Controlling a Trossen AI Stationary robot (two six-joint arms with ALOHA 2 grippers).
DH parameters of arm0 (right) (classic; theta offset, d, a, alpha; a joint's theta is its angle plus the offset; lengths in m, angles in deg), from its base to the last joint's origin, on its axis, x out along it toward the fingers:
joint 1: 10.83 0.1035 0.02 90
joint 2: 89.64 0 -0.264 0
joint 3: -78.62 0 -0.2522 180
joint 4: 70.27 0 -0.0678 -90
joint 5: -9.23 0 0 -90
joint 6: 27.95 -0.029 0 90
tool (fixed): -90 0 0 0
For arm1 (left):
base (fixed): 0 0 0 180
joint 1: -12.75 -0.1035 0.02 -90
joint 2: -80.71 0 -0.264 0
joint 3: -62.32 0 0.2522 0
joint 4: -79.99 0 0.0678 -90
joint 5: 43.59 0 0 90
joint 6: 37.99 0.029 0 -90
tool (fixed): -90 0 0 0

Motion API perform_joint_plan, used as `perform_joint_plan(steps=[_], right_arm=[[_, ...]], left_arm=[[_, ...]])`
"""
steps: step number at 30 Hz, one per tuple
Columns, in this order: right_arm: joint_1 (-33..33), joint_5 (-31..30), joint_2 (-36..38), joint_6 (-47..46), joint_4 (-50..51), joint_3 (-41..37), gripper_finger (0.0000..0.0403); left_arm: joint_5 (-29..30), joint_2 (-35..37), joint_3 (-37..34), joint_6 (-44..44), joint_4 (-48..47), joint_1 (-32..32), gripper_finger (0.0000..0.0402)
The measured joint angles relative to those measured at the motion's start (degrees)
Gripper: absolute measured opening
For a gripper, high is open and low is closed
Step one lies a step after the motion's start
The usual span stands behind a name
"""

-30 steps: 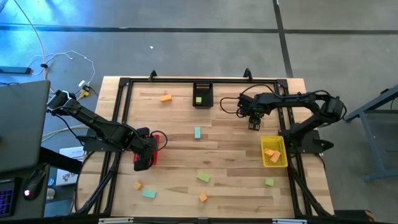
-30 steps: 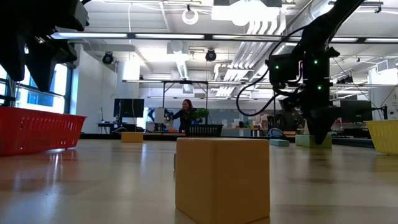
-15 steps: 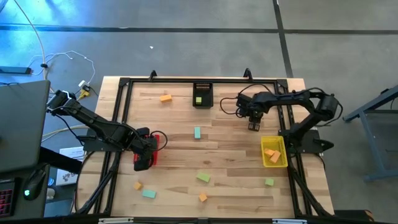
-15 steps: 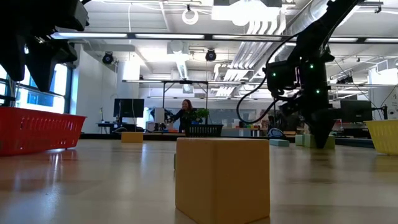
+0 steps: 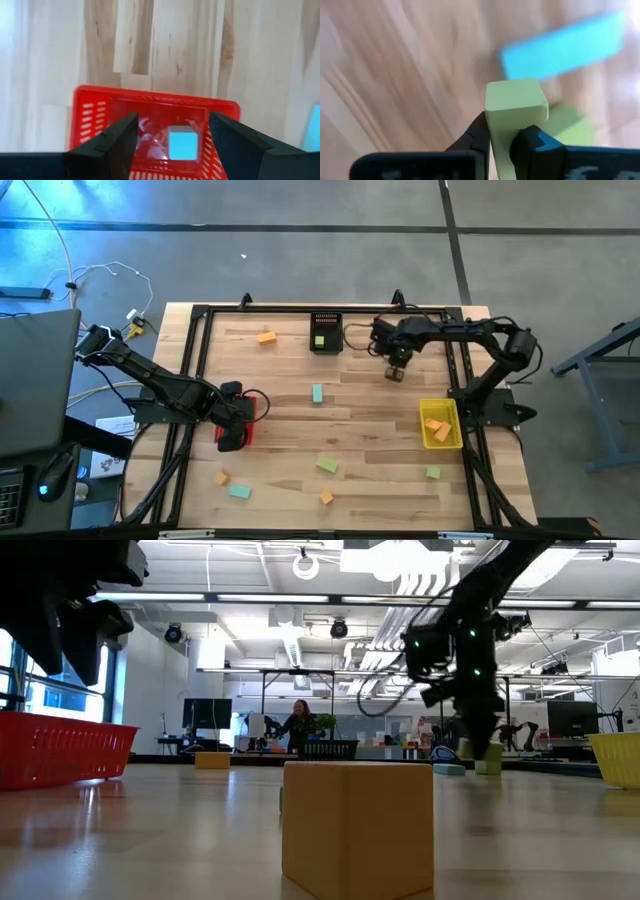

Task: Sort & place blocks by color
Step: Put the green block into the black bin

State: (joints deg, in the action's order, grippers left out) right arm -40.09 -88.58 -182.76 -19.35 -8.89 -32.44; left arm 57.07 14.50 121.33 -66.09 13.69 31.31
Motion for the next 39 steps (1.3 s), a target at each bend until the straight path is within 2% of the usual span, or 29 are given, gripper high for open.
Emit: perform_joint_plan(steps=[8,15,23,27,33,39], right_arm=[[1.8,3.6,0.1,-6.3,-7.9,8.4,0.0026],[6.3,7.0,0.1,-10.0,-25.4,9.7,0.0026],[11.0,-1.2,-1.0,-11.9,-38.3,9.6,0.0026],[12.0,-3.9,-2.7,-14.3,-45.9,9.6,0.0026],[12.0,-4.2,-7.3,-16.7,-54.6,9.6,0.0032],[10.9,-4.2,-11.1,-19.7,-55.2,9.6,0.0028]], left_arm=[[5.8,0.0,0.0,3.0,-0.1,0.0,0.0227],[7.5,0.0,0.0,4.9,-0.1,0.0,0.0227],[12.6,0.0,0.0,6.3,0.0,-0.1,0.0227],[18.4,0.0,0.0,6.3,0.1,-0.2,0.0227],[30.1,0.0,0.0,6.3,0.3,-0.2,0.0227],[35.2,0.0,0.0,6.3,0.3,-0.3,0.0227]])
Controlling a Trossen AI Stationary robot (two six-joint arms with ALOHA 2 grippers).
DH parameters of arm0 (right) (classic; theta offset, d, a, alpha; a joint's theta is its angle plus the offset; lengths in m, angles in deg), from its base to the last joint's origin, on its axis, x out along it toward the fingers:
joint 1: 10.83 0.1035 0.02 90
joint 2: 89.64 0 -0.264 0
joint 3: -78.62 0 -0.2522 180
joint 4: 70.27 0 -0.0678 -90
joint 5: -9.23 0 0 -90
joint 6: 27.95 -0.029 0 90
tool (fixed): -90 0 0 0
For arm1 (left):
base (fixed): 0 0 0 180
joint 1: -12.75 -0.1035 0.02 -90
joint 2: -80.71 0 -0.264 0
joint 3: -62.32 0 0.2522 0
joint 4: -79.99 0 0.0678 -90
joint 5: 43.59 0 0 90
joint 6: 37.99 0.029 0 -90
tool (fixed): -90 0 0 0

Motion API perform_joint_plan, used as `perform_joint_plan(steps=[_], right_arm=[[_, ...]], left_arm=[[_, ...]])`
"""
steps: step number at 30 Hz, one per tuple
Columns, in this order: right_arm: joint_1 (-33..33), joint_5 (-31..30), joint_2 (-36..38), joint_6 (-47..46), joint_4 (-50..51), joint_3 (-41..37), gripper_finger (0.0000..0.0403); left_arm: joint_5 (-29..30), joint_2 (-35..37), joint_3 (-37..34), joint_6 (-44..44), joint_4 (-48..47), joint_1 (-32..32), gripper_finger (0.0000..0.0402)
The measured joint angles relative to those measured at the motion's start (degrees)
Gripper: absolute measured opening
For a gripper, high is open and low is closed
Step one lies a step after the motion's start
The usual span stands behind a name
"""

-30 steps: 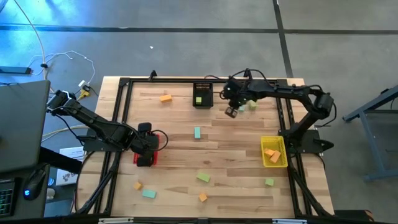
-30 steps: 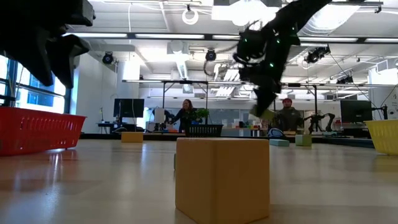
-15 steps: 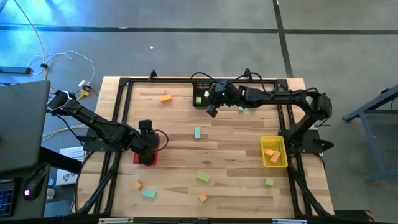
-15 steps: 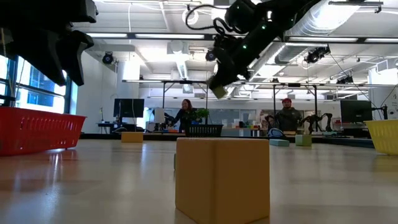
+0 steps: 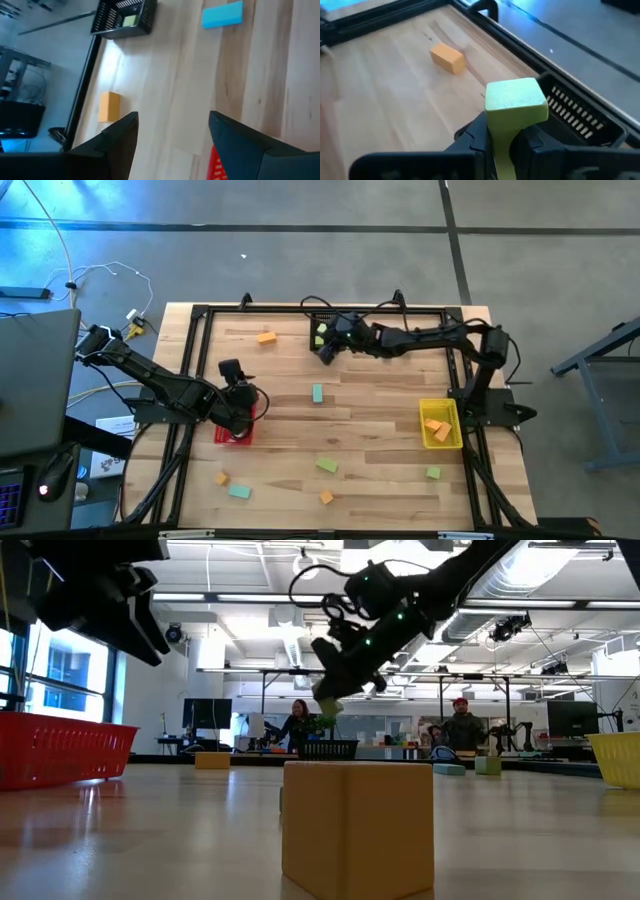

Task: Sort & place blocks by color
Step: Put the green block into the black bin, then put the blue block into the red bin

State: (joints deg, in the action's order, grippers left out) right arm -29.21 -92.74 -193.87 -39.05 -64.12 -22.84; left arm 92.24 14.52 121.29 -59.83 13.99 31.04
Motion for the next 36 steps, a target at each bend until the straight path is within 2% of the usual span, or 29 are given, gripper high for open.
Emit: perform_joint_plan(steps=[6,18,27,36], right_arm=[[-0.6,-1.5,-2.5,-5.2,-0.4,0.0,0.0032],[-1.2,-1.1,-3.5,-11.4,-0.5,0.0,0.0047],[-1.6,-2.6,-3.5,-11.0,-0.4,0.0,0.0095],[-3.4,-1.6,-3.1,-10.7,-2.6,0.0,0.0140]], left_arm=[[1.0,0.0,0.0,0.3,0.3,-2.5,0.0227],[1.1,0.0,0.0,7.5,4.8,-12.1,0.0227],[-1.9,0.0,0.0,7.5,5.0,-16.9,0.0227],[-3.5,0.0,0.0,7.5,5.0,-17.6,0.0227]])
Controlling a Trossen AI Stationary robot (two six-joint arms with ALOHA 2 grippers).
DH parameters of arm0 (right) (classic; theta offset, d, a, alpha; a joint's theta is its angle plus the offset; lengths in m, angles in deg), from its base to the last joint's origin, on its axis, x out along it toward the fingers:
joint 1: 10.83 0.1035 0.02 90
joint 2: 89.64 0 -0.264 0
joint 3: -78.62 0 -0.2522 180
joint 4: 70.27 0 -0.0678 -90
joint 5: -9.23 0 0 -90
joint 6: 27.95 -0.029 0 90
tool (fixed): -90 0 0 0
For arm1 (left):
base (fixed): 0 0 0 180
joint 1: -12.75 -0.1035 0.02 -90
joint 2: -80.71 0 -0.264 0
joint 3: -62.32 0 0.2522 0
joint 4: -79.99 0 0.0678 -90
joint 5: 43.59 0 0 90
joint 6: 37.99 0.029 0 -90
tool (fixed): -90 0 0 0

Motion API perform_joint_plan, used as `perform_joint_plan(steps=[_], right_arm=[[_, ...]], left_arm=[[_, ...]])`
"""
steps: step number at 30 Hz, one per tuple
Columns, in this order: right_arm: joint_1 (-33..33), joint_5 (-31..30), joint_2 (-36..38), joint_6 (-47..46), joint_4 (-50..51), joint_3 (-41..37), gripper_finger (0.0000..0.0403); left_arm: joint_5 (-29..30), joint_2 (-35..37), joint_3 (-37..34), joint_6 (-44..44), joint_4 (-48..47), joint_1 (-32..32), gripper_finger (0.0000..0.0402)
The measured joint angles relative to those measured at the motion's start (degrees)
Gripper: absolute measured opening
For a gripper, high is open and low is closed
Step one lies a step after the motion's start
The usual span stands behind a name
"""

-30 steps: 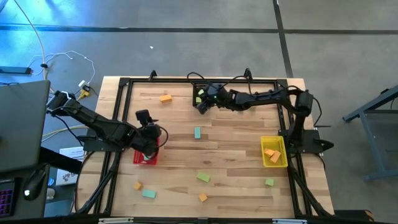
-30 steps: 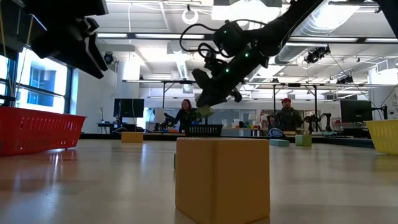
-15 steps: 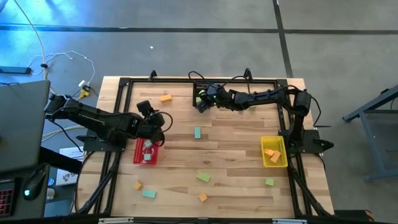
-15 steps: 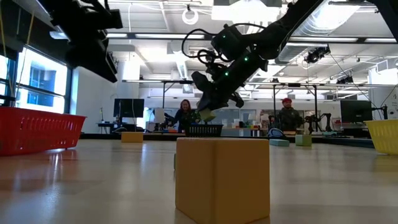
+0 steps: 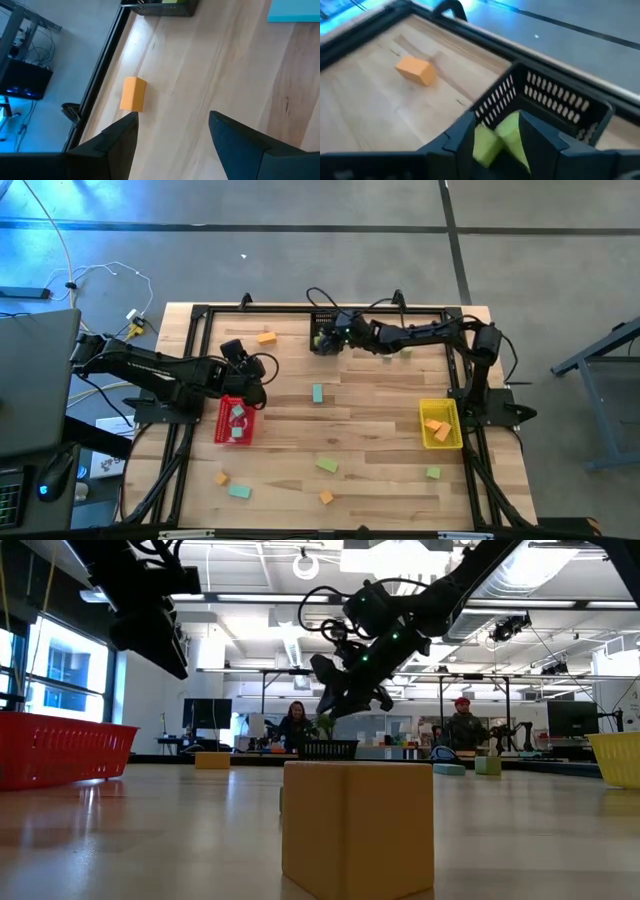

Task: Sort & place blocks by color
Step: Put the blue block into the red bin

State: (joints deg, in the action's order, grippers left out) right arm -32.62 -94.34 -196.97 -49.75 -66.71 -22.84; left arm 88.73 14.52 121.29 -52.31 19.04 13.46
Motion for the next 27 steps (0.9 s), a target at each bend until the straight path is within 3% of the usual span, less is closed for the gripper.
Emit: perform_joint_plan(steps=[11,21,27], right_arm=[[-1.6,5.3,7.2,4.2,2.5,0.1,0.0142],[-5.3,5.2,15.3,-1.4,19.9,0.1,0.0142],[-8.2,6.9,16.3,-3.8,30.9,0.1,0.0142]], left_arm=[[-3.8,0.0,0.0,0.0,0.0,0.0,0.0227],[-4.9,0.0,0.0,0.0,0.0,0.0,0.0227],[-4.9,0.0,0.0,0.0,0.0,0.0,0.0227]])
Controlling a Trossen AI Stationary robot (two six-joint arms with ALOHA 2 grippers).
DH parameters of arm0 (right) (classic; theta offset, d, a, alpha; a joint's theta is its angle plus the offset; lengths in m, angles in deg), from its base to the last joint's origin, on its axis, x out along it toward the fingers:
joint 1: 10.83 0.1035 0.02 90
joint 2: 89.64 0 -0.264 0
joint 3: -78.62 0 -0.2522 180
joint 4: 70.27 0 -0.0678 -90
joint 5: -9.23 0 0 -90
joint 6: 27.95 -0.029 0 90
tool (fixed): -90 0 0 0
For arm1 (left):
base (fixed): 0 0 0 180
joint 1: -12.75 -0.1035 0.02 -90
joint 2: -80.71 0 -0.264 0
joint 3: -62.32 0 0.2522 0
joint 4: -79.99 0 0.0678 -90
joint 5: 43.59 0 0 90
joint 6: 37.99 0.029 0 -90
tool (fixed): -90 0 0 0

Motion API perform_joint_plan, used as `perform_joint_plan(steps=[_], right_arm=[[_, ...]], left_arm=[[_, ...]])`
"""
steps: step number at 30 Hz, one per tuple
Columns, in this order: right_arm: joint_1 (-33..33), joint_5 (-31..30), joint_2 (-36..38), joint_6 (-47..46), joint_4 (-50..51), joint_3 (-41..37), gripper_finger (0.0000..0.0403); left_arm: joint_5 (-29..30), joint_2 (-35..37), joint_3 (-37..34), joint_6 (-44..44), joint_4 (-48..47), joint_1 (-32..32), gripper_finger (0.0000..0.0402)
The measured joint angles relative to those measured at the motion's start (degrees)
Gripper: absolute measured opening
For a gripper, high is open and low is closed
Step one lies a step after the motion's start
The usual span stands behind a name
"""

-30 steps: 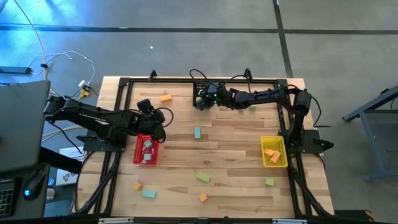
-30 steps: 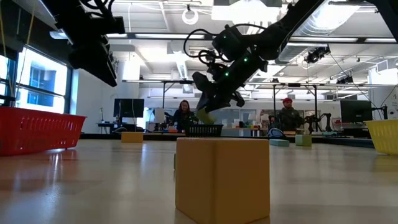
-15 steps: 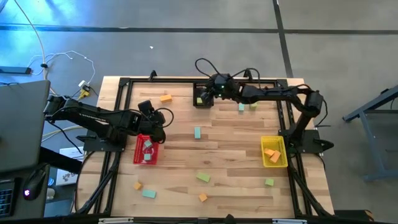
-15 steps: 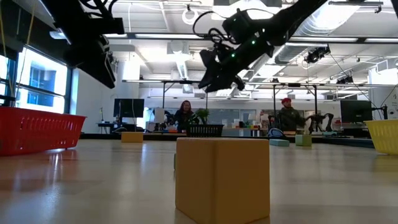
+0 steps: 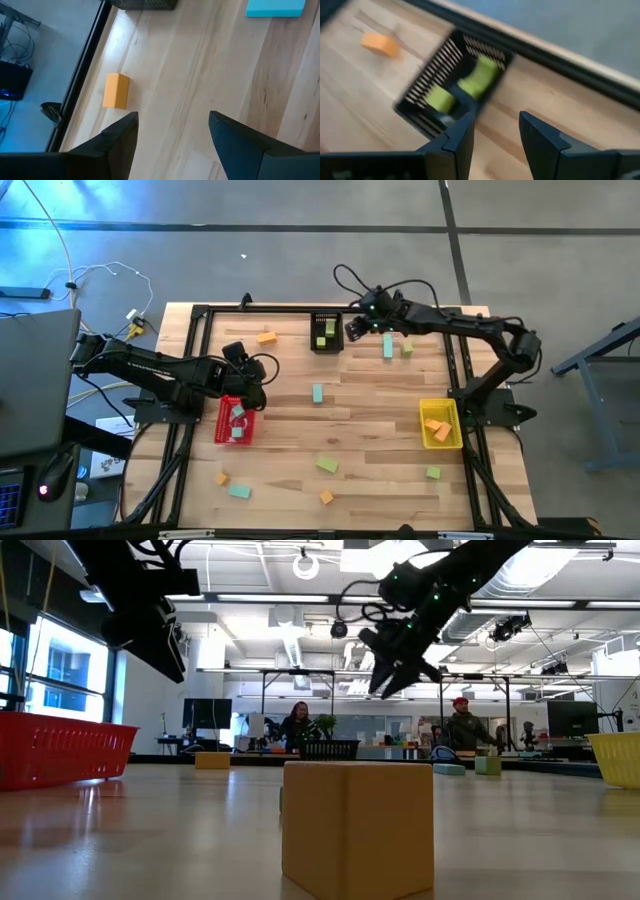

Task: Sort & place blocks by color
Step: Put the blue block into the red bin

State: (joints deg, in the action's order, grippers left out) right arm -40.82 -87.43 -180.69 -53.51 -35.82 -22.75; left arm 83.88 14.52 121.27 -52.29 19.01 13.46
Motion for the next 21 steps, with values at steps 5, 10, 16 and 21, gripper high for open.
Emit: perform_joint_plan(steps=[5,10,16,21], right_arm=[[-0.8,3.3,0.0,-1.5,5.6,0.0,0.0142],[0.9,6.7,0.0,-4.7,9.5,0.0,0.0142],[2.5,0.4,0.0,-8.7,17.3,0.0,0.0142],[1.8,-0.8,0.0,-10.7,21.6,0.0,0.0142]], left_arm=[[-1.1,0.0,0.0,0.0,0.0,0.0,0.0227],[-3.8,0.0,0.0,0.0,0.0,0.0,0.0227],[-4.3,0.0,0.0,0.0,0.4,0.0,0.0227],[-4.3,0.0,0.0,0.0,0.5,0.0,0.0227]])
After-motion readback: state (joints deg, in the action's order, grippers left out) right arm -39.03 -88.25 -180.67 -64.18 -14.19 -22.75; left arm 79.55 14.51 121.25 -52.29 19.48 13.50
